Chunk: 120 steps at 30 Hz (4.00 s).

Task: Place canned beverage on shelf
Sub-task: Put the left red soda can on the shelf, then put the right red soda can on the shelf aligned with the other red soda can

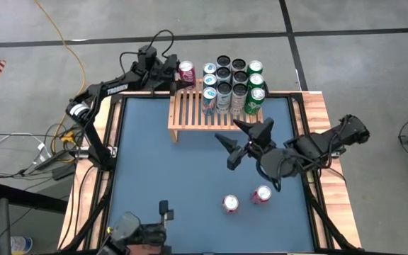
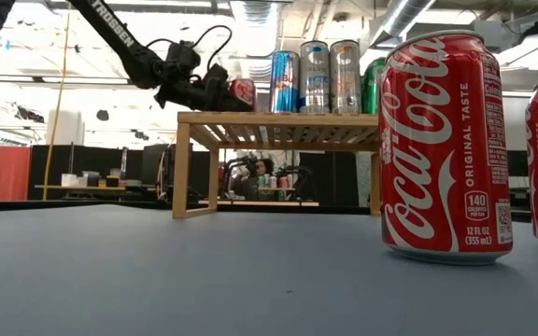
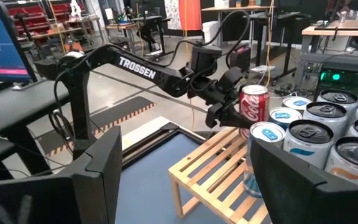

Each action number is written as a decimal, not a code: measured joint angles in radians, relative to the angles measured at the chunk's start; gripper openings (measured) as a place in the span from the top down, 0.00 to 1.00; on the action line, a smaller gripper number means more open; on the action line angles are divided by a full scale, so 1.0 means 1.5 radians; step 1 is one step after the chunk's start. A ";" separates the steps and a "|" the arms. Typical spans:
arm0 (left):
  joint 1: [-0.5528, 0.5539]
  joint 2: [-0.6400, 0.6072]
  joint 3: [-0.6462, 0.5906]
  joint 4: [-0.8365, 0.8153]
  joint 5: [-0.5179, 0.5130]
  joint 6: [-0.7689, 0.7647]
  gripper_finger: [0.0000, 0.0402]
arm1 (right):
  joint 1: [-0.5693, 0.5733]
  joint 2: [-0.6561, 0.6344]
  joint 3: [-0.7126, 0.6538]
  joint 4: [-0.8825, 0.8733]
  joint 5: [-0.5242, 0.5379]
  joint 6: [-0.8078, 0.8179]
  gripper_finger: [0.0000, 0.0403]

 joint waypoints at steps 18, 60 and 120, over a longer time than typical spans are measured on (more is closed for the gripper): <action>0.001 0.016 0.004 0.009 0.065 0.052 0.25 | -0.062 0.000 0.000 -0.007 -0.051 0.000 0.31; -0.015 0.075 0.080 -0.105 0.035 0.041 0.11 | -0.068 -0.001 0.000 -0.032 -0.125 -0.022 0.31; -0.157 -0.368 0.079 -0.614 -0.040 0.083 0.10 | 0.198 0.072 -0.133 -0.655 -0.561 0.971 0.31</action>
